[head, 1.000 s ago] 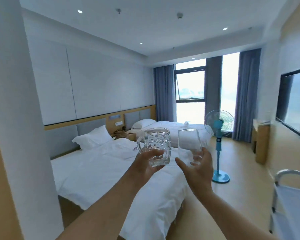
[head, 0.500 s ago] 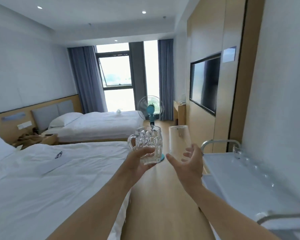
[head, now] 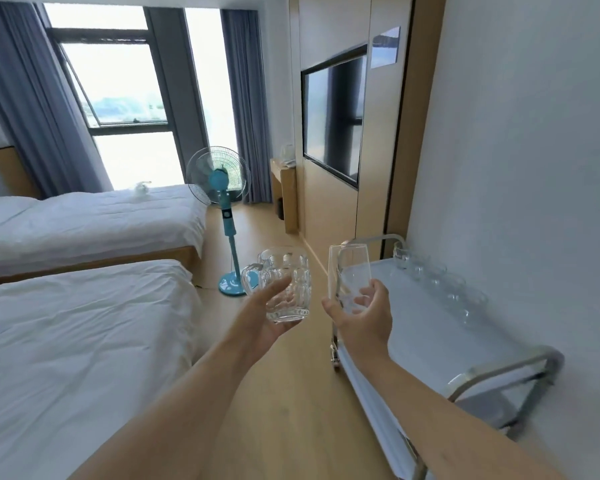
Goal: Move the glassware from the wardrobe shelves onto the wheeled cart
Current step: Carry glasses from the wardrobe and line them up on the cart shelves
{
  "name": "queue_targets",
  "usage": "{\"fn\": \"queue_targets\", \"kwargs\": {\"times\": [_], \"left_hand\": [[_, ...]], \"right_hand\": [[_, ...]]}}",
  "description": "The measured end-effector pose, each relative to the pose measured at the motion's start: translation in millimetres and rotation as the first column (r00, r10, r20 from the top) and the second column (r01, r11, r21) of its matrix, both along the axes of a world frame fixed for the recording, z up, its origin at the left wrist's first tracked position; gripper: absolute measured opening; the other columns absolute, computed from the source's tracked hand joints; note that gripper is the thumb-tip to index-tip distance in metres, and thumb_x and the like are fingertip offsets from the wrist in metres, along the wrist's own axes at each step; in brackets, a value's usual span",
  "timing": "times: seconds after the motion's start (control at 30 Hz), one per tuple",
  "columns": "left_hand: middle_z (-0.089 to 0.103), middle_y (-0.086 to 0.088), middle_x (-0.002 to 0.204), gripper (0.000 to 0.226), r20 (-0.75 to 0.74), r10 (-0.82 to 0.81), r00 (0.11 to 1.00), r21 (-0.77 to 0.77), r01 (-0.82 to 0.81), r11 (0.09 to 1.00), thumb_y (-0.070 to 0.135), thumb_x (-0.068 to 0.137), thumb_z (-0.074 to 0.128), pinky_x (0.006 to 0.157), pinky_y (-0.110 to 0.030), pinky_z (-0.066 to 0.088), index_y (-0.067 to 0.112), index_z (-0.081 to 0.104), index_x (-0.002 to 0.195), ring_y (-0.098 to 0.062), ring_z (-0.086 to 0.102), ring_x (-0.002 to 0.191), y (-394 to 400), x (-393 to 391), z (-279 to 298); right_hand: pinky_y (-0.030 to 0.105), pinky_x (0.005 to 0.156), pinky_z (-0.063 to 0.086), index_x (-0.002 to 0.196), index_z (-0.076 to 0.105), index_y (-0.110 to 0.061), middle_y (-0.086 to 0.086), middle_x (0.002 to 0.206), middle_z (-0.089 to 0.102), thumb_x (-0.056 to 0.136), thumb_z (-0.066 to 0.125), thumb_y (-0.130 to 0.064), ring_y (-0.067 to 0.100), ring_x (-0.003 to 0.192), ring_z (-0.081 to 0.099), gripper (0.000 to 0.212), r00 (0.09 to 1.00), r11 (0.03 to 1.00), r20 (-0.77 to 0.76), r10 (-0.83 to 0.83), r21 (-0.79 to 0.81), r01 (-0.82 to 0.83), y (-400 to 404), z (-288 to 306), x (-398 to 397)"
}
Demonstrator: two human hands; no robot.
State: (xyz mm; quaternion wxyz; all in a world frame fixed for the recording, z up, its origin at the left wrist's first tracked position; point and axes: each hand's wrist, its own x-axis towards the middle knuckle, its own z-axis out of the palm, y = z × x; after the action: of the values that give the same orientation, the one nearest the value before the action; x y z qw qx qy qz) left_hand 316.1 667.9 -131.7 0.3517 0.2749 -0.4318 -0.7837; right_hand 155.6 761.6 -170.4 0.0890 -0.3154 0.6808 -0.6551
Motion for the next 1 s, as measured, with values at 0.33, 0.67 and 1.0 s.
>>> {"fn": "queue_targets", "kwargs": {"times": [0.33,0.67,1.0], "left_hand": [[0.075,-0.013,0.107,0.037,0.106,-0.096,0.99,0.08,0.088,0.993,0.039,0.07,0.09,0.084,-0.043,0.058,0.021,0.082,0.101,-0.03,0.073,0.098,-83,-103,-33],[0.073,-0.018,0.115,0.037,0.148,-0.202,0.968,0.224,0.166,0.96,0.049,0.085,0.073,0.082,-0.048,0.059,0.016,0.082,0.101,-0.035,0.073,0.1,-148,-193,-83],[0.071,-0.017,0.112,0.05,0.213,-0.432,0.876,0.282,0.368,0.886,0.052,0.087,0.069,0.072,-0.044,0.061,0.006,0.077,0.105,-0.035,0.072,0.089,-204,-293,-130]], "right_hand": [[0.043,0.099,0.05,0.144,0.039,-0.015,-0.003,0.123,0.052,0.072,0.089,-0.035,0.017,0.112,0.056,0.09,0.991,0.993,0.099,-0.087,0.093,0.078,-80,-50,-89],[0.04,0.097,0.051,0.139,0.042,-0.017,-0.003,0.123,0.053,0.07,0.091,-0.035,0.016,0.108,0.057,0.087,0.964,0.967,0.164,-0.21,0.18,0.18,-121,-99,-162],[0.033,0.094,0.05,0.136,0.041,-0.021,-0.005,0.123,0.052,0.069,0.092,-0.033,0.016,0.108,0.057,0.086,0.877,0.892,0.207,-0.434,0.237,0.386,-146,-142,-223]]}}
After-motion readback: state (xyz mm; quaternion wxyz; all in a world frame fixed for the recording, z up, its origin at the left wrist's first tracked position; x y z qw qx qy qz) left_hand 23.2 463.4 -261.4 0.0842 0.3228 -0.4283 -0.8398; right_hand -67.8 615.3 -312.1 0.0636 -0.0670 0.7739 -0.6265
